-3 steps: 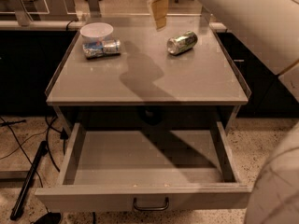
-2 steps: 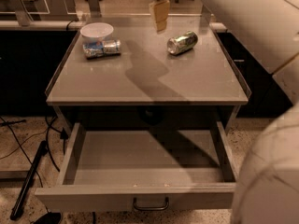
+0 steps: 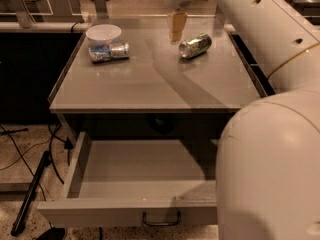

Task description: Place green can into top drawer

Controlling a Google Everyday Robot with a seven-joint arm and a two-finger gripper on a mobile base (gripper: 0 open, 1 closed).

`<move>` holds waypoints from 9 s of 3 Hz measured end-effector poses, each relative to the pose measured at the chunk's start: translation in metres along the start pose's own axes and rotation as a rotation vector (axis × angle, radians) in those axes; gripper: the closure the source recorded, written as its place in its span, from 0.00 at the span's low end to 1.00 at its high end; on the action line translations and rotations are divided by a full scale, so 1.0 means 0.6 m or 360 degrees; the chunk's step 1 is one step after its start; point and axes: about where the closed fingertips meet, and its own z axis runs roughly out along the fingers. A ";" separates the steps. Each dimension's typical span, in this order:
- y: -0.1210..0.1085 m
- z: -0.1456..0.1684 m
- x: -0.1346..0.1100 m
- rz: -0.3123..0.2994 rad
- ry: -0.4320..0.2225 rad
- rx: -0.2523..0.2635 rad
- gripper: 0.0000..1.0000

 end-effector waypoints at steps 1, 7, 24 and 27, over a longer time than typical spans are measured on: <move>0.017 0.034 0.033 -0.0003 0.0022 -0.0082 0.00; 0.115 0.135 0.155 -0.0242 0.0317 -0.0458 0.00; 0.210 0.056 0.209 -0.0067 0.0167 -0.0709 1.00; 0.254 -0.002 0.111 -0.0161 -0.0240 -0.0753 1.00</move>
Offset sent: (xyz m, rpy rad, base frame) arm 0.0406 -0.0667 -0.0487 -0.3148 0.0512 -0.0440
